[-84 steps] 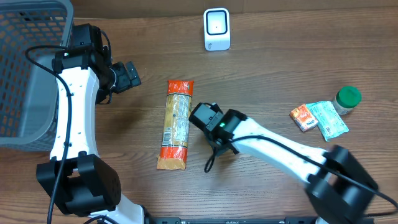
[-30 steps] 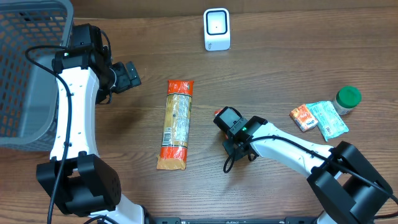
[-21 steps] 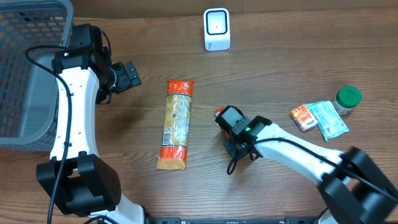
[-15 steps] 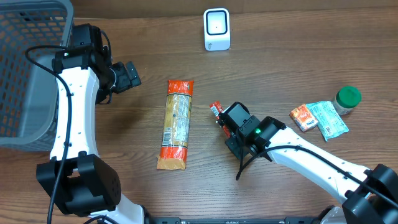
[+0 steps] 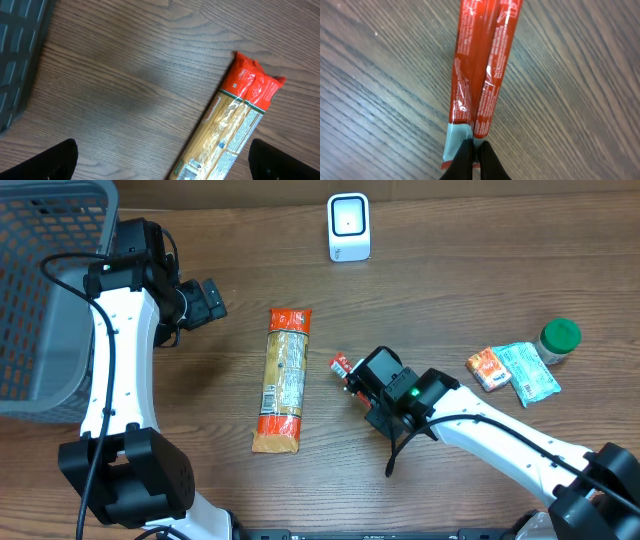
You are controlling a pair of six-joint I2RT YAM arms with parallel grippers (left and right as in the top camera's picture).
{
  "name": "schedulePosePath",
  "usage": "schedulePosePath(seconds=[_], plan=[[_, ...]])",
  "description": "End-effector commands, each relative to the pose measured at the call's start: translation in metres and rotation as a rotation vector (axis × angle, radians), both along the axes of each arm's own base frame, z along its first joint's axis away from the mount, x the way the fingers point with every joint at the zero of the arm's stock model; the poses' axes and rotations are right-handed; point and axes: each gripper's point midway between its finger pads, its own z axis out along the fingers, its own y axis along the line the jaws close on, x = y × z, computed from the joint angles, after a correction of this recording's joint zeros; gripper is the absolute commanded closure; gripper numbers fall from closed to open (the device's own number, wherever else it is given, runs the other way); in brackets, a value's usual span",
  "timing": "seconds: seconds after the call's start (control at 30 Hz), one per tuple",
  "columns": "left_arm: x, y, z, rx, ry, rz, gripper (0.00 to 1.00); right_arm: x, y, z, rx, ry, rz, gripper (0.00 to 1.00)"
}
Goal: Scan the item barcode
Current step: 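Regrip the red stick snack by its end with the right gripper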
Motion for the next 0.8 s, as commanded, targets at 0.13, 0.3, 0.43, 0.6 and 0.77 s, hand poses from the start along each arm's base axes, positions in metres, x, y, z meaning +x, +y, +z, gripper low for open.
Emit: schedulePosePath(seconds=[0.13,0.3,0.43,0.6,0.77], plan=[[0.003,-0.001,0.004,0.01,-0.011,-0.021,0.0,-0.009,-0.013,-0.024,-0.03,-0.001,0.072,0.9],[0.003,-0.001,0.004,0.01,-0.011,-0.021,0.0,-0.012,-0.016,-0.034,-0.032,-0.003,0.086,0.8],[0.003,-0.001,0.004,0.01,-0.011,-0.021,0.0,-0.008,-0.012,-0.034,-0.01,-0.023,0.076,0.61],[0.003,-0.001,0.004,0.01,-0.011,-0.021,0.0,0.003,-0.004,-0.024,0.088,-0.013,-0.183,0.6],[0.003,-0.001,0.004,0.01,-0.011,-0.021,0.0,-0.005,0.012,-0.019,0.18,0.072,-0.249,0.61]])
